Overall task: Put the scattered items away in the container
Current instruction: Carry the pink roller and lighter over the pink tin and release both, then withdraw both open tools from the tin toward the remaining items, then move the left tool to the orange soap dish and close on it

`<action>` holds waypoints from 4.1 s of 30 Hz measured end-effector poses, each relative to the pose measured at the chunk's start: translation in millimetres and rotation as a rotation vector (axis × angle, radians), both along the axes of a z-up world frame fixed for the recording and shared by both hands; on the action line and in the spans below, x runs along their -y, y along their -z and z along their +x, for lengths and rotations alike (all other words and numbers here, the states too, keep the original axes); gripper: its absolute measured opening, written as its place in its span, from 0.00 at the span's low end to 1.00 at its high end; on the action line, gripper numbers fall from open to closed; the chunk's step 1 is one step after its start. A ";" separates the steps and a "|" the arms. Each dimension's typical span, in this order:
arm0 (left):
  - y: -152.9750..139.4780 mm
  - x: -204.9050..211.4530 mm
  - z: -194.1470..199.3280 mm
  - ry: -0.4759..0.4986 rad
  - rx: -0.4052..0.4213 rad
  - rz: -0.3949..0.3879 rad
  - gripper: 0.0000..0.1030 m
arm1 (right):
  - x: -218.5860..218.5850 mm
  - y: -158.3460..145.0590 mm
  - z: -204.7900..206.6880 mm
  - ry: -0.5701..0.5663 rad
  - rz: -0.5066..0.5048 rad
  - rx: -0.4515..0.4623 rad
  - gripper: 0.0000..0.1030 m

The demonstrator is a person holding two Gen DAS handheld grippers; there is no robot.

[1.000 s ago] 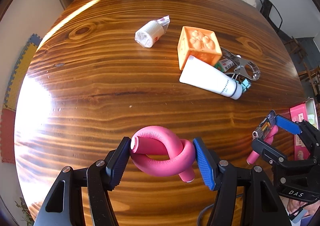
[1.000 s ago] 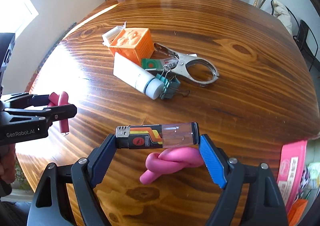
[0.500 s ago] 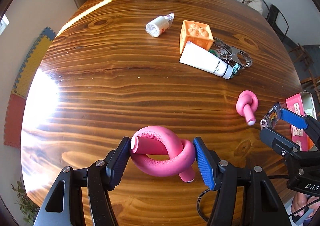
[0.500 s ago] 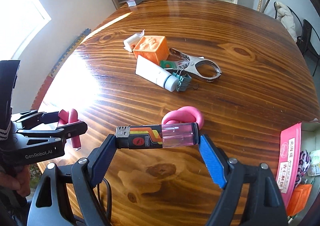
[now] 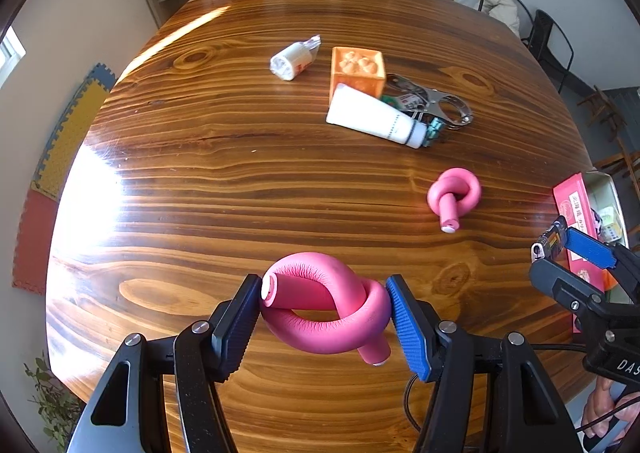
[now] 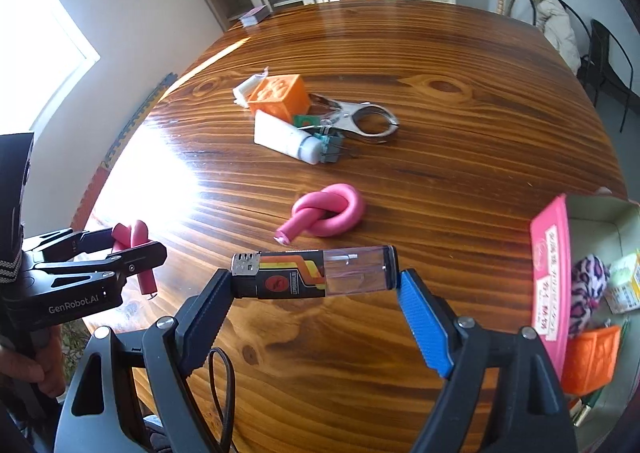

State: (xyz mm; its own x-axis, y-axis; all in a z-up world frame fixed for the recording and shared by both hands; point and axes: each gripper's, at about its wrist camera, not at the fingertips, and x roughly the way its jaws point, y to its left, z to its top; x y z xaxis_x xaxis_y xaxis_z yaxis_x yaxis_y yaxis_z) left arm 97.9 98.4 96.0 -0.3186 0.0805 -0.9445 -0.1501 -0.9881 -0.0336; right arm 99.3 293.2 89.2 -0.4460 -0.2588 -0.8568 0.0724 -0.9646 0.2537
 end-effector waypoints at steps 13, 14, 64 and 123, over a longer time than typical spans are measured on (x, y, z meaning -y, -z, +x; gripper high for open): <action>-14.9 -90.4 13.9 0.132 -0.044 -0.005 0.63 | -89.0 -17.6 44.2 0.160 -0.003 -0.039 0.83; -15.8 -99.4 15.3 0.146 -0.048 -0.006 0.63 | -94.8 -18.5 47.4 0.171 -0.003 -0.041 0.83; -32.7 -325.6 40.4 0.503 -0.001 0.164 0.82 | -253.9 -13.3 162.4 0.517 0.003 -0.016 0.89; -11.0 -14.4 -25.6 0.013 -0.001 0.126 0.82 | -33.9 -16.3 49.6 0.187 0.037 0.018 0.89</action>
State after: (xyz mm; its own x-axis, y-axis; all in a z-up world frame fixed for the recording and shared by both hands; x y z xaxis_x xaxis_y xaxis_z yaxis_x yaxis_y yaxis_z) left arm 72.4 112.7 107.0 -0.3178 0.2024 -0.9263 -0.1630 -0.9741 -0.1569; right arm 148.9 327.1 105.5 -0.4681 -0.1413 -0.8723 -0.1132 -0.9694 0.2178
